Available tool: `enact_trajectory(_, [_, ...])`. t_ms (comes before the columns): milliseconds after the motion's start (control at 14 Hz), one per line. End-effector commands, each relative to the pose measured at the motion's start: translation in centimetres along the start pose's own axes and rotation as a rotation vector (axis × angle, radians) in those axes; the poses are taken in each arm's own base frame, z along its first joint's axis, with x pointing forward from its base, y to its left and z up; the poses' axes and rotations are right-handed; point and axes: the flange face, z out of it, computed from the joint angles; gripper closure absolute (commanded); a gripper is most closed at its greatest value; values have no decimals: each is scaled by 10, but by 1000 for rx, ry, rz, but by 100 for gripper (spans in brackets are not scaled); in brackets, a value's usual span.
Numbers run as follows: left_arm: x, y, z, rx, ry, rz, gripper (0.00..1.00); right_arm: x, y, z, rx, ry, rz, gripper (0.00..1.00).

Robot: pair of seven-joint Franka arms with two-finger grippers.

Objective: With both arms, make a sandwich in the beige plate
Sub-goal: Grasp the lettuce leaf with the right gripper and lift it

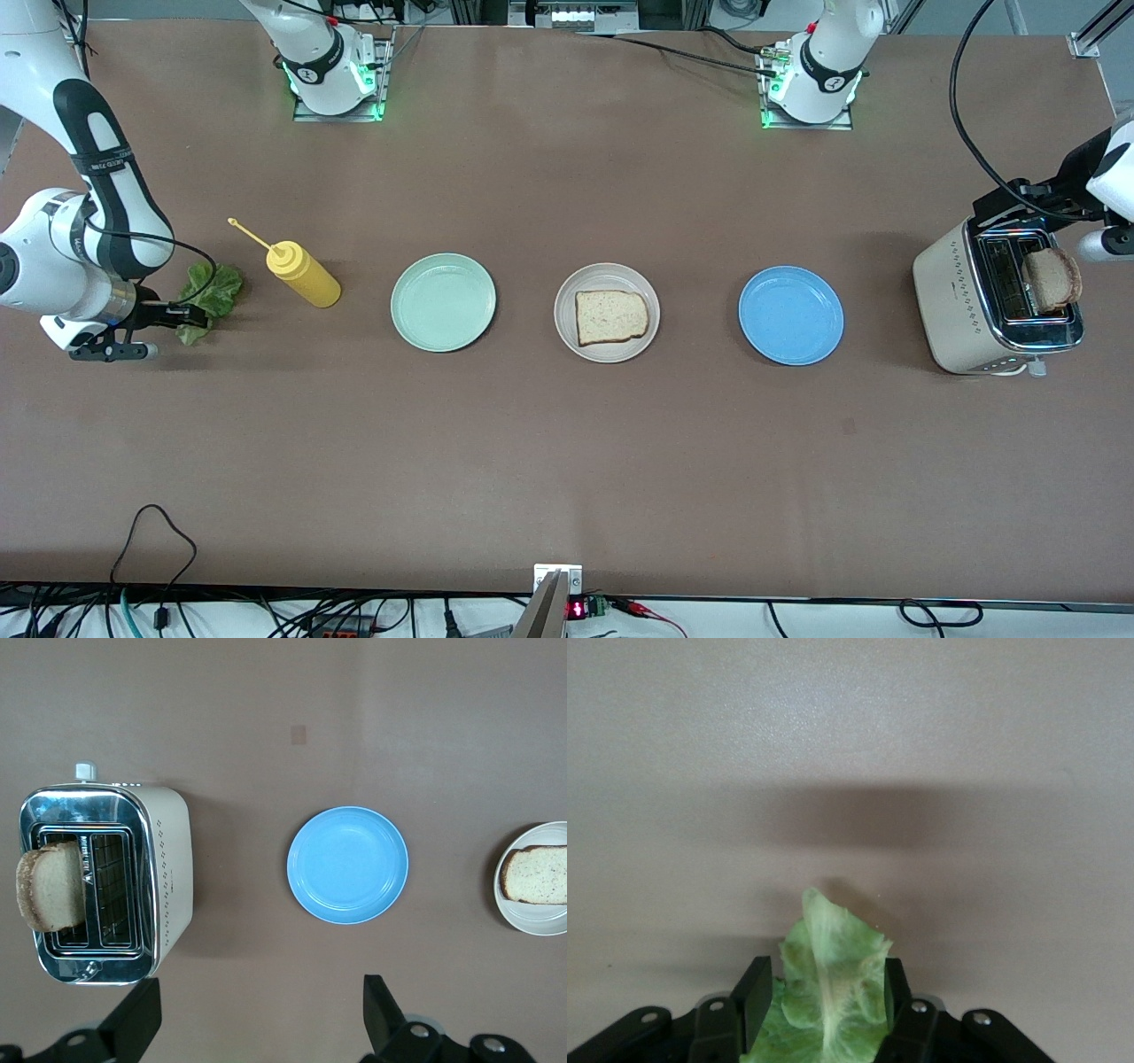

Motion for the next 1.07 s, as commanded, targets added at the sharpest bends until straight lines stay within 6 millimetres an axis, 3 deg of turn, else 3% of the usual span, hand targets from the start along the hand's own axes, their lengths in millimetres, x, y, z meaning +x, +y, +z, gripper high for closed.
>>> enact_trajectory(0, [-2, 0, -1, 0, 4, 6, 0, -1, 3, 2, -11, 10, -9, 65])
enact_trajectory(215, [-2, -1, -1, 0, 2, 5, 0, -2, 3, 2, -10, 8, -26, 100])
enact_trajectory(787, [-2, -2, -1, 0, 1, 3, 0, -2, 3, -3, -11, 9, -45, 100])
enact_trajectory(1001, [-2, -2, -1, 0, 1, 3, 0, -7, 6, -23, -17, 3, -70, 100])
